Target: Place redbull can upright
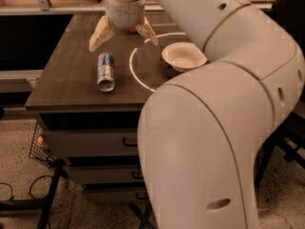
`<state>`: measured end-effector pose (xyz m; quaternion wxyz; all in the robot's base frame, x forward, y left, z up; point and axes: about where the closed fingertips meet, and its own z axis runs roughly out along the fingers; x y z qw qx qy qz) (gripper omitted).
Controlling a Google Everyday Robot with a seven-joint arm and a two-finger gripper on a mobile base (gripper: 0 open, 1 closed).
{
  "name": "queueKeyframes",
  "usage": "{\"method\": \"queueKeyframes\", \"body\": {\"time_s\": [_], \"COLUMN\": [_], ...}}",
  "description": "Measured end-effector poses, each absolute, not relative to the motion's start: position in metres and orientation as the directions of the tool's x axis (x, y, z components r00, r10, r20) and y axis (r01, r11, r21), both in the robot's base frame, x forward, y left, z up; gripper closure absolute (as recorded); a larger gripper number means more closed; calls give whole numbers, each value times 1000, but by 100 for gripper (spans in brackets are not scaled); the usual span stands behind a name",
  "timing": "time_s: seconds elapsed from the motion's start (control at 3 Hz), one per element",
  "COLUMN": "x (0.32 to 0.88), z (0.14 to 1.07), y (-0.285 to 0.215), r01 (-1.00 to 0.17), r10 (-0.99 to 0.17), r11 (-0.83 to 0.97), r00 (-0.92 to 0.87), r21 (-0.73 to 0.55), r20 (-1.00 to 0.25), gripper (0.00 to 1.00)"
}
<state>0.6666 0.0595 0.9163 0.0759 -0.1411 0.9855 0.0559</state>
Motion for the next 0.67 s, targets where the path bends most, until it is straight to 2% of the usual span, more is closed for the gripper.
{"method": "queueKeyframes", "body": {"time_s": [0.67], "x": [676], "z": [882], "y": [86], "r01": [-211], "r10": [-203], "r11": [975], "r00": [-975], "r21": [75], "r20": [-93], "gripper": [0]}}
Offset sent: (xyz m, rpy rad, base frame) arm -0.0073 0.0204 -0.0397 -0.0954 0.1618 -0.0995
